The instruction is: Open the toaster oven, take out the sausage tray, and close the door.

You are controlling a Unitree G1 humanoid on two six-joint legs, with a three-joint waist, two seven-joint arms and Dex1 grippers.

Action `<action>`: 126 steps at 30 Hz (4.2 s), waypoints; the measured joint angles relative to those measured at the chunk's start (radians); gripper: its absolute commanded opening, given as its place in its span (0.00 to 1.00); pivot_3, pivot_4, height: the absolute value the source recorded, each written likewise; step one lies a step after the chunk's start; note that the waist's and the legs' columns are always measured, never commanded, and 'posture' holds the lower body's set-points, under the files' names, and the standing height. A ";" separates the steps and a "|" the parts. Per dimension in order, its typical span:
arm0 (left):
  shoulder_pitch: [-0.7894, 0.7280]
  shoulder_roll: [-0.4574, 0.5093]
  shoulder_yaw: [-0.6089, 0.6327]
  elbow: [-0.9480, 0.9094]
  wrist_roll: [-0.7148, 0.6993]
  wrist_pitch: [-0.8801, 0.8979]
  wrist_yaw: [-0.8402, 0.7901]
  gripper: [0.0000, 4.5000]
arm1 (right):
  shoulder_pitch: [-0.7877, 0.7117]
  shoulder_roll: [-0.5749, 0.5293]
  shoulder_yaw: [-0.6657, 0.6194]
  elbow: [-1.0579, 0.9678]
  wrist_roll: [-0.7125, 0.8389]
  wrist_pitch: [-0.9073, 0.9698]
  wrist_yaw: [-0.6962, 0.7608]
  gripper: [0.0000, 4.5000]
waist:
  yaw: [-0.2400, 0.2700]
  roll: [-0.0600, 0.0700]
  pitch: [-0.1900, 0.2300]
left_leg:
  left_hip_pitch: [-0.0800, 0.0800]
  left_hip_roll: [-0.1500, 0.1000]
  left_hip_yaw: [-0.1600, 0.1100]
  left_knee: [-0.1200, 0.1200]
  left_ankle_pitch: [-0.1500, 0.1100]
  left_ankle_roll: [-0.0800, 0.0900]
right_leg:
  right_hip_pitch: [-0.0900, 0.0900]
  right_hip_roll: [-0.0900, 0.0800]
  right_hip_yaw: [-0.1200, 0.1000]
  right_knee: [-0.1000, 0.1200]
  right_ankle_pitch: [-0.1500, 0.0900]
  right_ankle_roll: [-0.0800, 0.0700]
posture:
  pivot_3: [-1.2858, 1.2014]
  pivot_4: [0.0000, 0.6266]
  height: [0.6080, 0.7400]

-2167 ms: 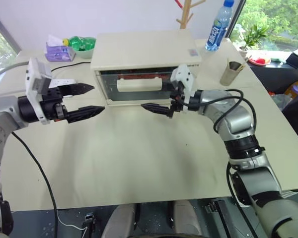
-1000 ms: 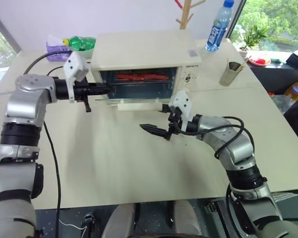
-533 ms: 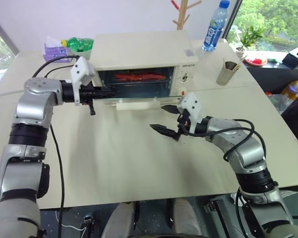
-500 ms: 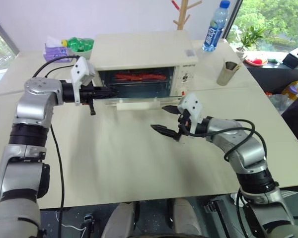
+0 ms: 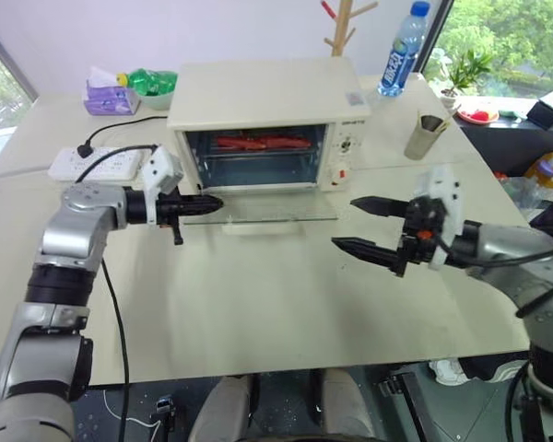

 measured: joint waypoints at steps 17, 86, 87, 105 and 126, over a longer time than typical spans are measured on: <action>0.076 -0.107 -0.027 0.079 0.080 -0.066 0.114 0.01 | 0.023 -0.062 -0.022 -0.001 0.045 0.013 -0.025 1.00 | 0.023 -0.001 0.000 | 0.000 0.000 0.001 0.001 0.000 0.000 | 0.001 0.000 0.000 -0.001 0.000 0.000 | 0.52 0.24 1.00; 0.166 0.119 0.256 -0.426 -0.323 0.371 0.269 1.00 | -0.730 0.499 0.641 1.251 -1.080 -1.020 -0.356 0.49 | -0.035 -0.002 0.000 | 0.002 0.005 0.002 -0.005 0.004 -0.007 | -0.005 0.008 0.007 0.000 0.004 -0.005 | 0.52 0.24 1.00; 0.159 0.119 0.255 -0.425 -0.323 0.371 0.271 1.00 | -0.737 0.504 0.645 1.275 -1.090 -1.023 -0.356 0.49 | -0.035 -0.002 0.000 | 0.002 0.005 0.003 -0.005 0.004 -0.007 | -0.005 0.008 0.007 0.000 0.004 -0.005 | 0.52 0.24 1.00; 0.151 0.113 0.253 -0.425 -0.325 0.369 0.293 1.00 | -0.951 0.616 0.655 1.724 -1.216 -1.153 -0.543 0.21 | -0.037 -0.002 0.000 | 0.002 0.007 0.003 -0.006 0.005 -0.011 | -0.006 0.010 0.008 0.000 0.004 -0.006 | 0.52 0.24 1.00; 0.057 0.098 0.233 -0.207 -0.287 0.314 0.270 1.00 | -0.973 0.611 0.684 1.754 -1.283 -1.196 -0.573 0.02 | -0.038 -0.004 -0.001 | 0.003 0.012 0.004 -0.005 0.005 -0.014 | -0.006 0.016 0.008 0.000 0.005 -0.009 | 0.52 0.24 1.00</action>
